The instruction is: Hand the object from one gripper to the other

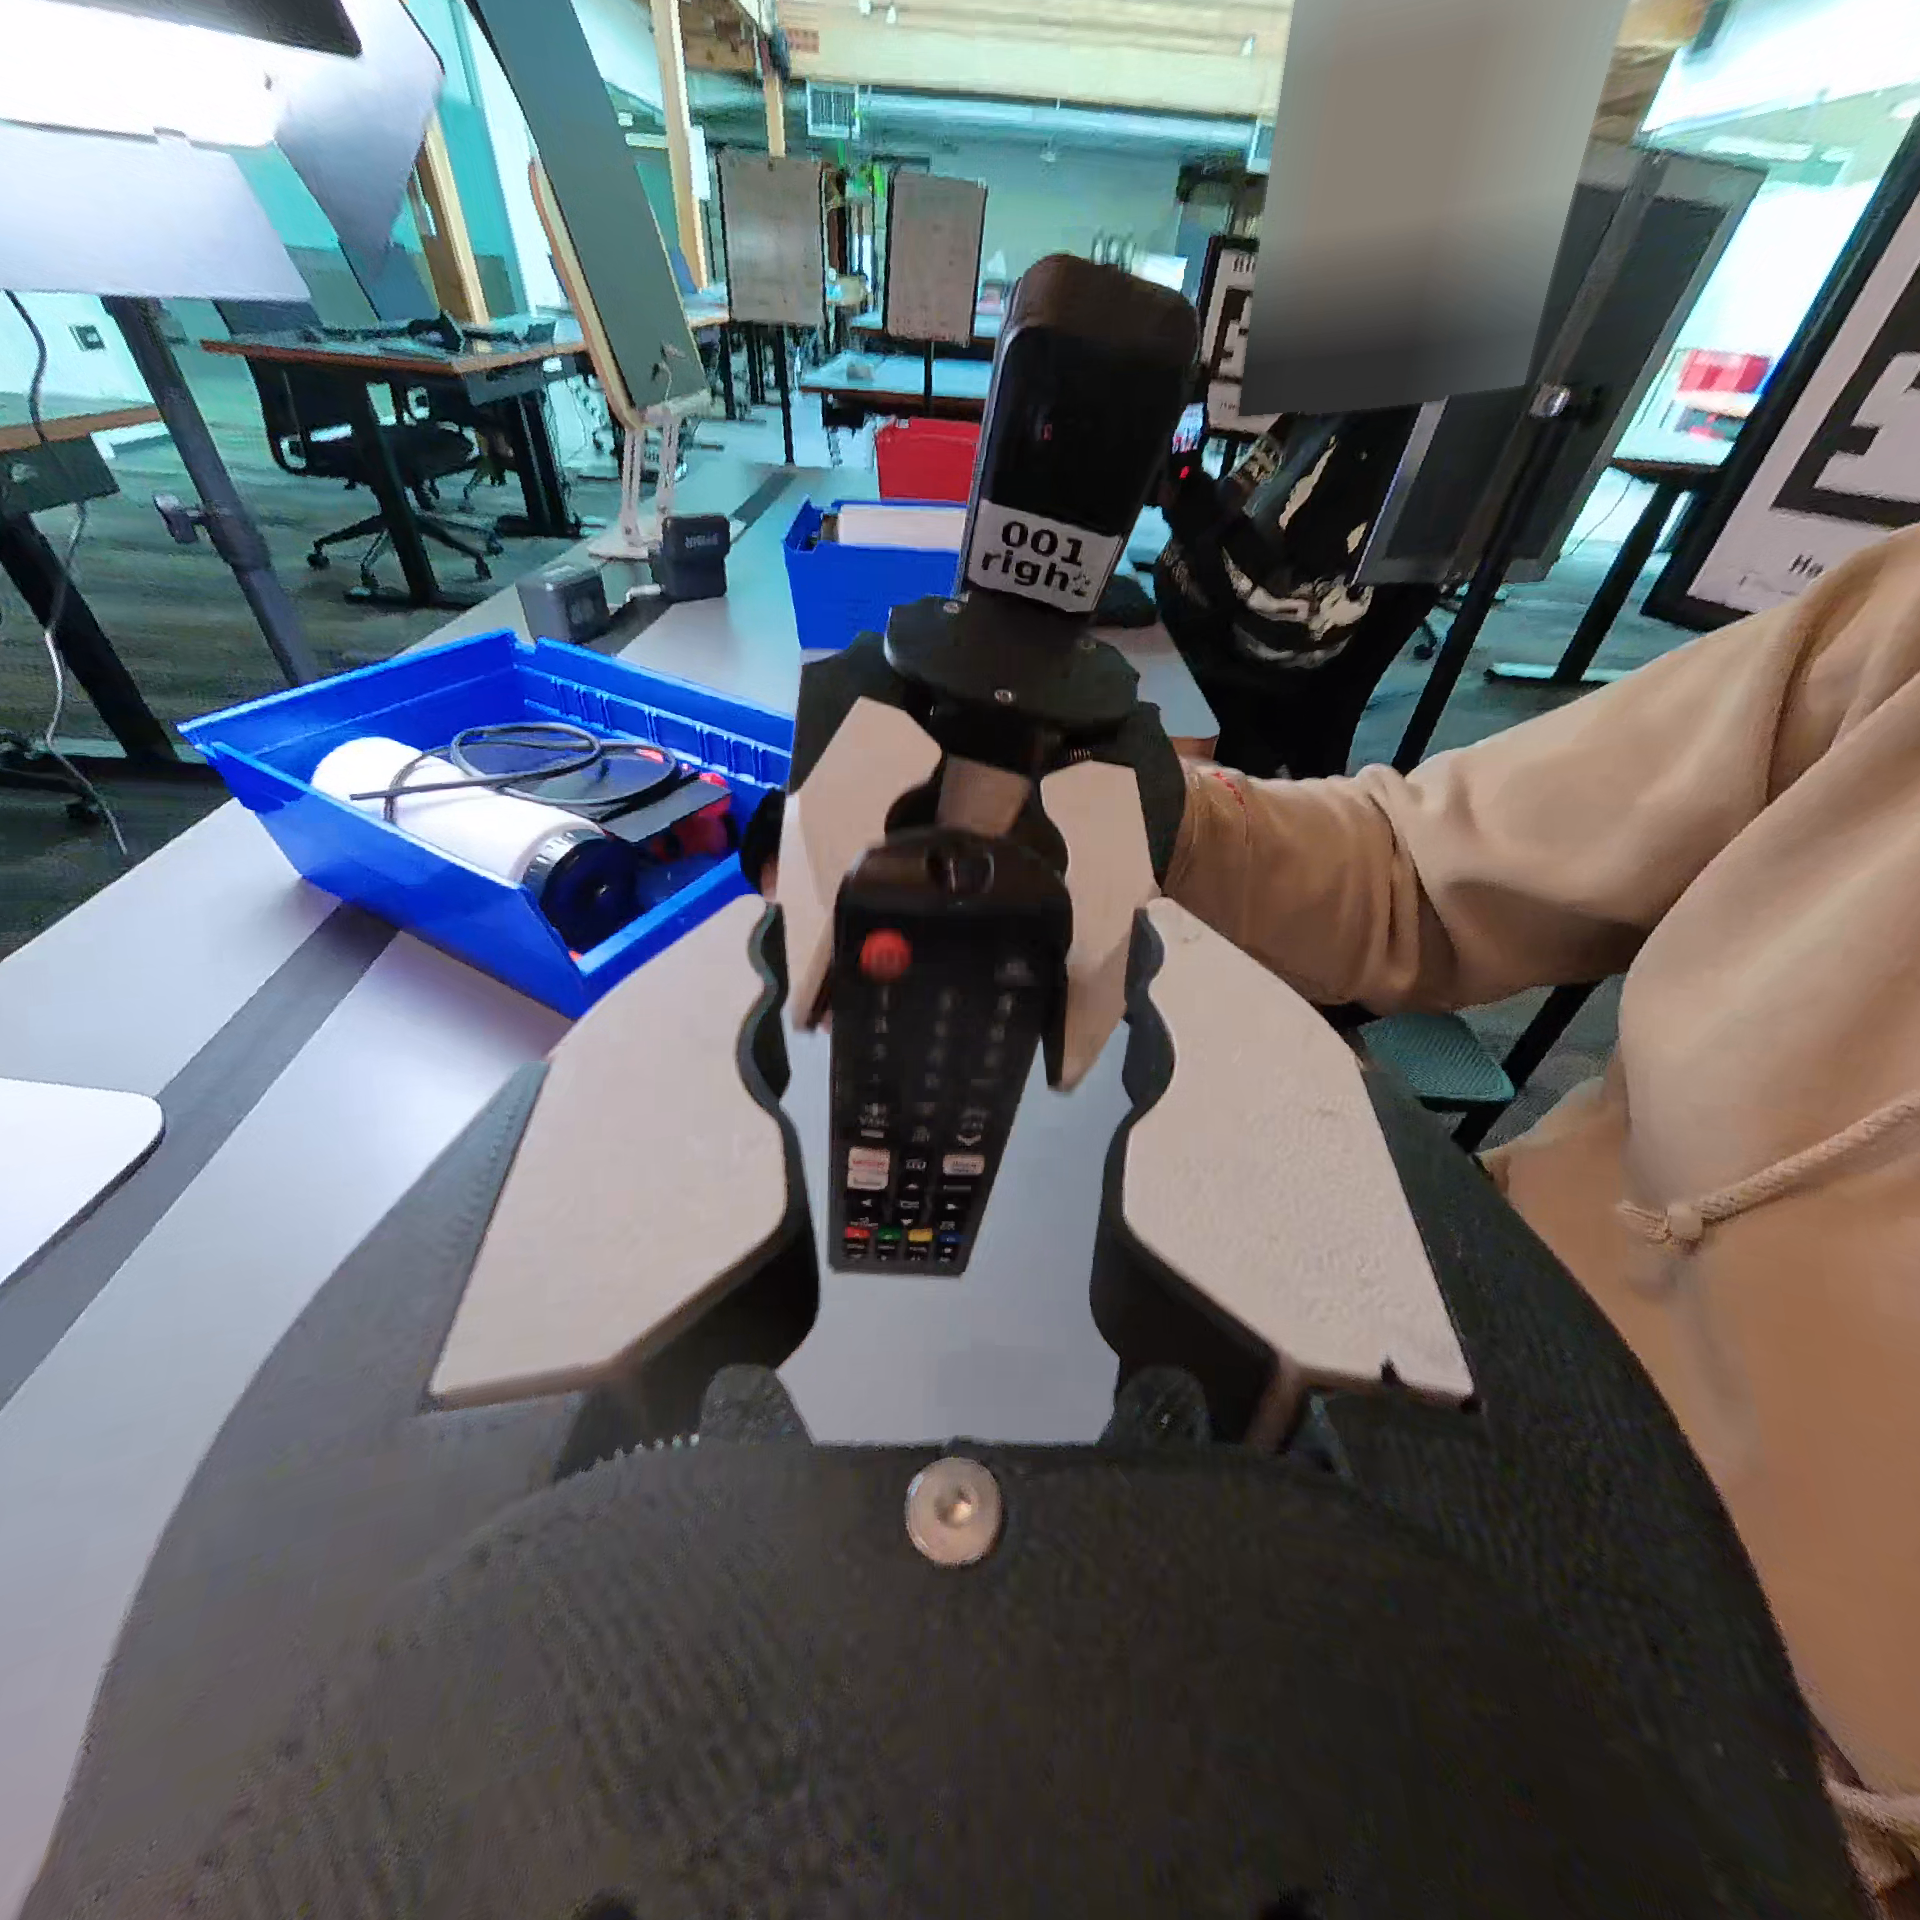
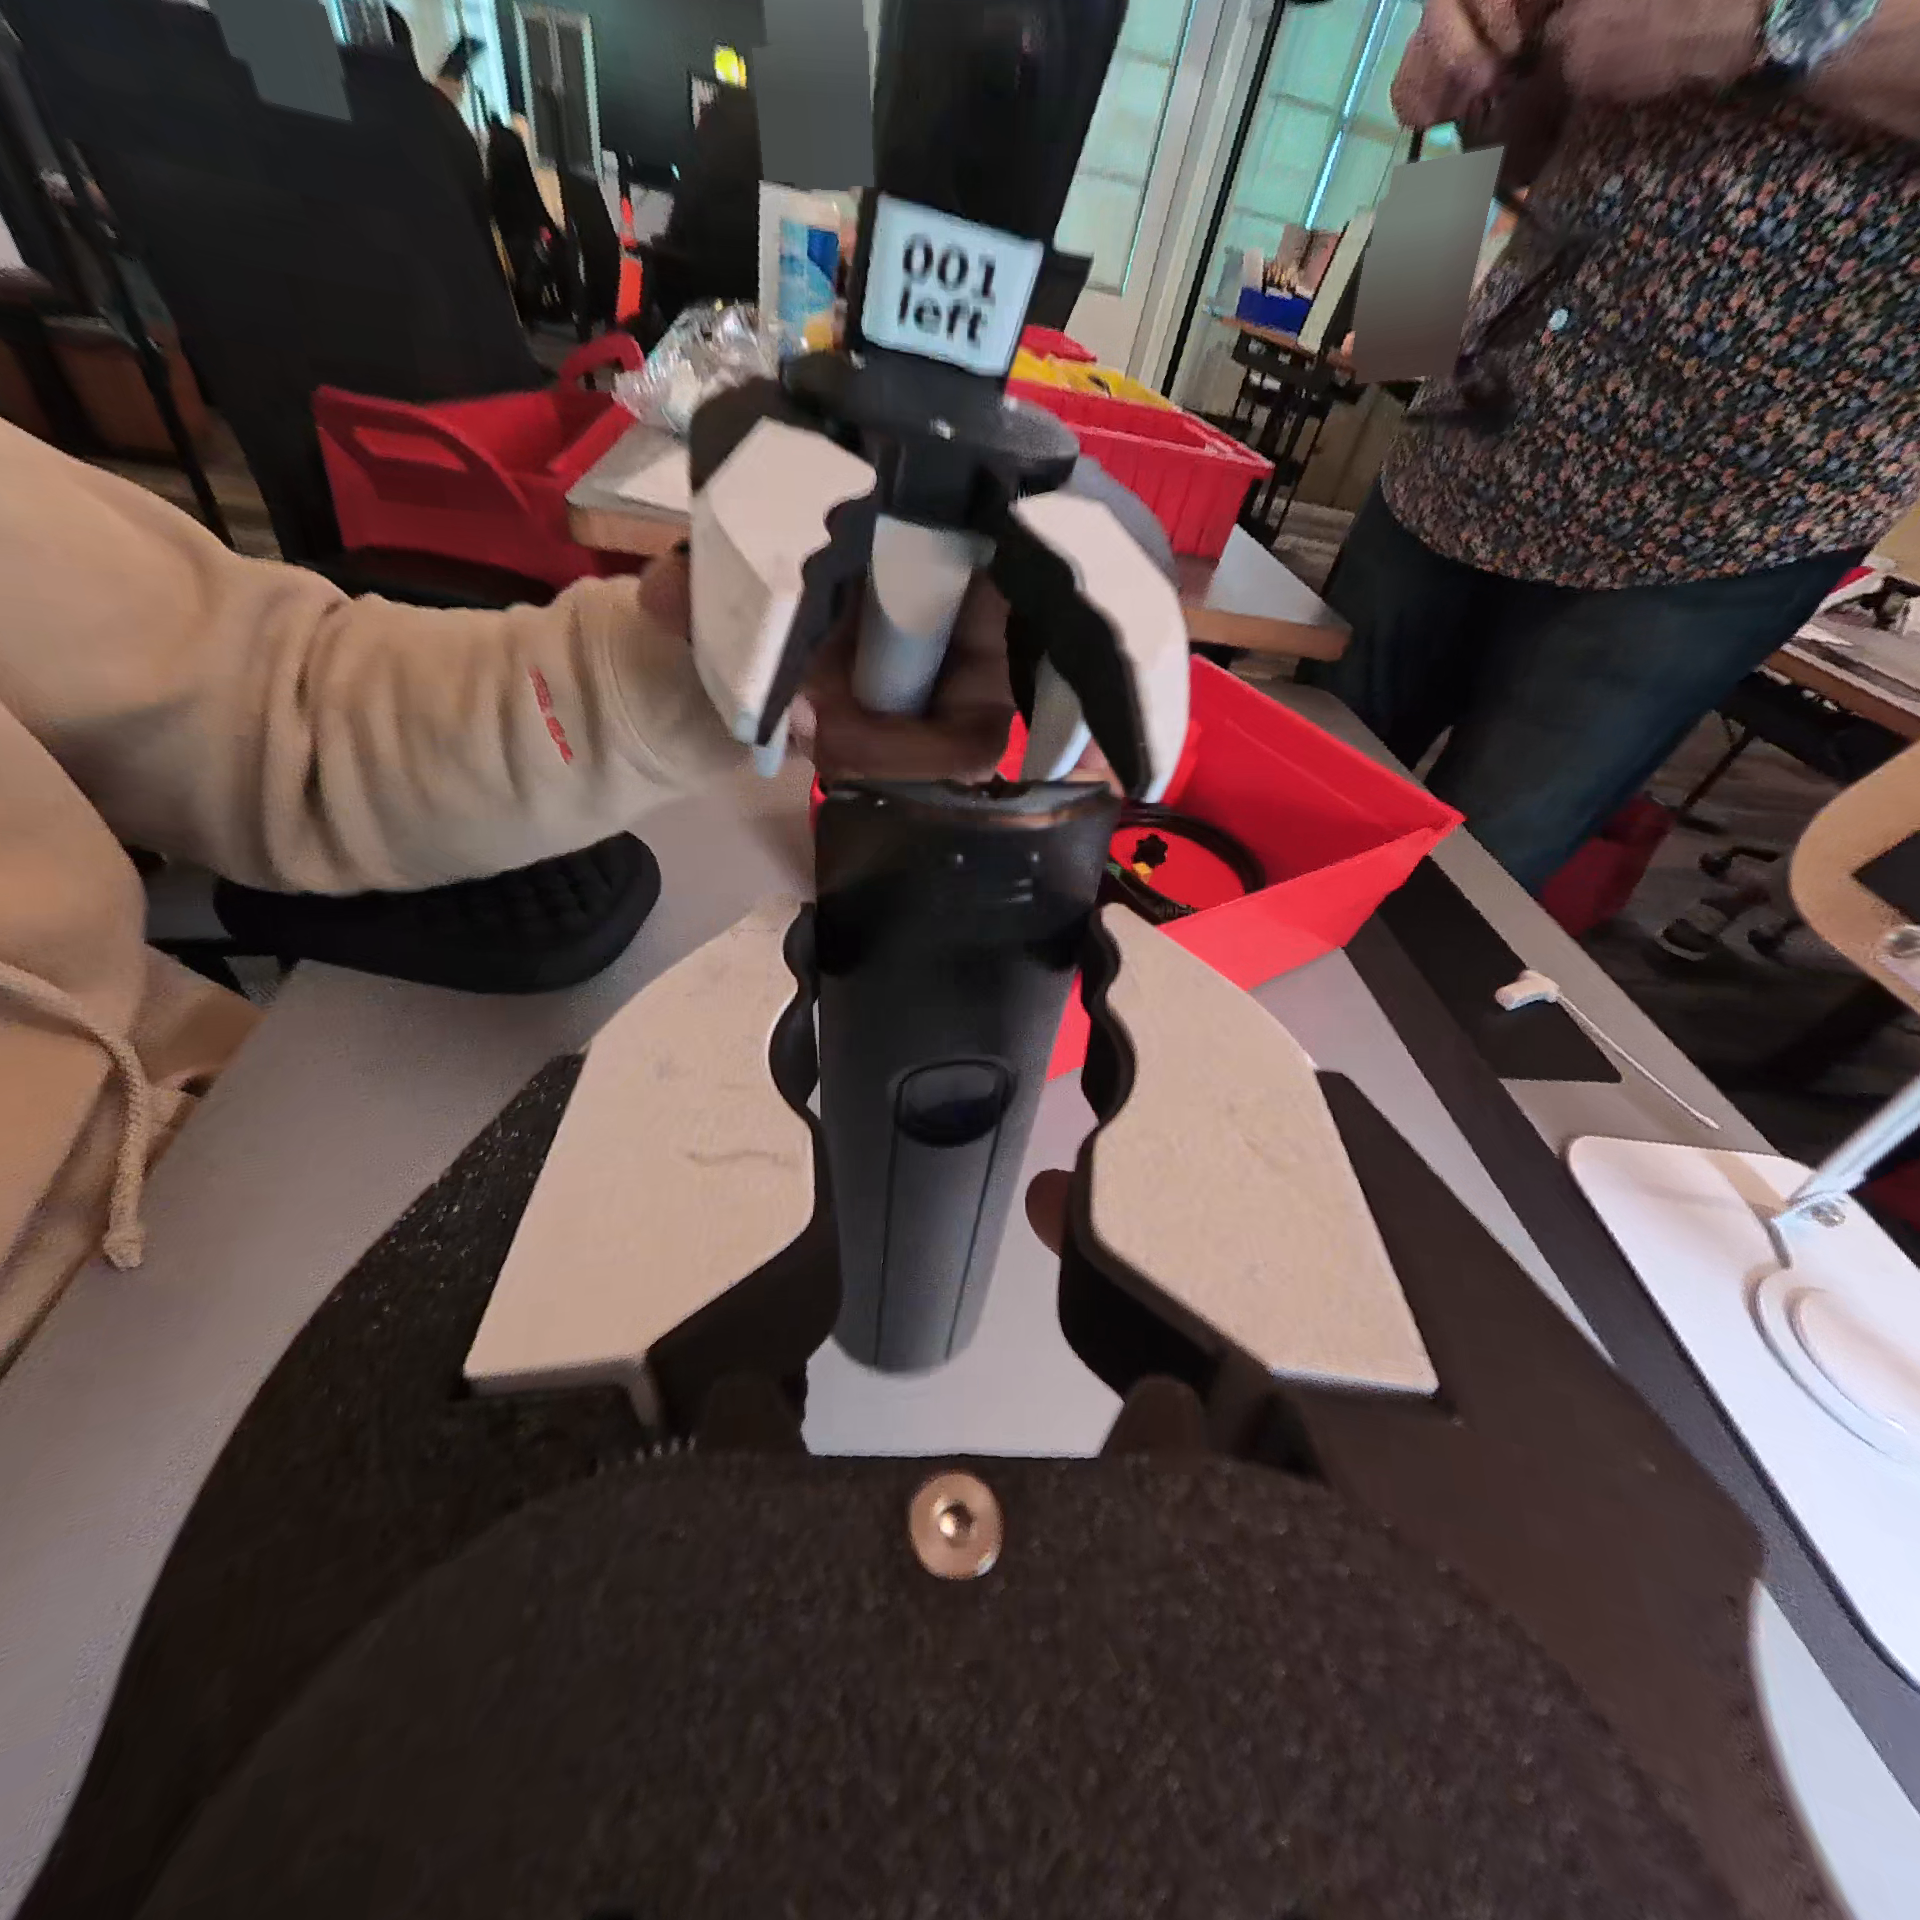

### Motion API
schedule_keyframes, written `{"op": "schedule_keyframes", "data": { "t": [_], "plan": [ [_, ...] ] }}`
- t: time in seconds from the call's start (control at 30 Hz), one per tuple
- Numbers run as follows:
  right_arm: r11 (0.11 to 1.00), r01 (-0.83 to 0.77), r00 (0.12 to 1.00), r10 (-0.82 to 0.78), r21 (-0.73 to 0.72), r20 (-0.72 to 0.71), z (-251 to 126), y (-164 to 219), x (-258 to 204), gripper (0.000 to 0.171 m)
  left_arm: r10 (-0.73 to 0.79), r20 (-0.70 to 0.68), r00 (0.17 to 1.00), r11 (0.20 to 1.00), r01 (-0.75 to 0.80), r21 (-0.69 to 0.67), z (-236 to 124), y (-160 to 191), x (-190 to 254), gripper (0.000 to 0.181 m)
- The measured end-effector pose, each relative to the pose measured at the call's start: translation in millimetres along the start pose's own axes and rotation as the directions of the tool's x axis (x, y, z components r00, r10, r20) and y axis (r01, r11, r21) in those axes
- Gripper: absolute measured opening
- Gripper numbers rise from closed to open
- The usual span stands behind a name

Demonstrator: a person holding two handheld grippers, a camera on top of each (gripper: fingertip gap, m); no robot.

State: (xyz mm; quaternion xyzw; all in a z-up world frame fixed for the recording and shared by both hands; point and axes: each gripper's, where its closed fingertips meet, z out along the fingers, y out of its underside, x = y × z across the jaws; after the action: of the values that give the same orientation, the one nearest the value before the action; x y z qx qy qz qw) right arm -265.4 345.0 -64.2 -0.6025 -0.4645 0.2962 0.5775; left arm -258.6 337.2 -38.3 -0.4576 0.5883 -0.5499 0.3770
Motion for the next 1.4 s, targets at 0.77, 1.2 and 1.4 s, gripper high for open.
{"op": "schedule_keyframes", "data": {
  "t": [0.77,1.2,1.4],
  "plan": [
    [0.995,-0.038,0.953,0.063,-0.089,0.298,29,40,-53,0.065,0.182,-0.378,0.908,0.963,-0.086,0.257,-38,-34,67,0.051],
    [0.976,-0.187,0.906,0.127,0.112,0.404,38,-4,-76,0.033,0.074,-0.389,0.918,0.936,0.071,0.345,-32,-48,57,0.050],
    [0.985,-0.072,0.995,0.082,0.158,-0.055,22,-14,-2,0.033,0.023,0.013,1.000,0.964,-0.026,0.265,-21,-46,5,0.050]
  ]
}}
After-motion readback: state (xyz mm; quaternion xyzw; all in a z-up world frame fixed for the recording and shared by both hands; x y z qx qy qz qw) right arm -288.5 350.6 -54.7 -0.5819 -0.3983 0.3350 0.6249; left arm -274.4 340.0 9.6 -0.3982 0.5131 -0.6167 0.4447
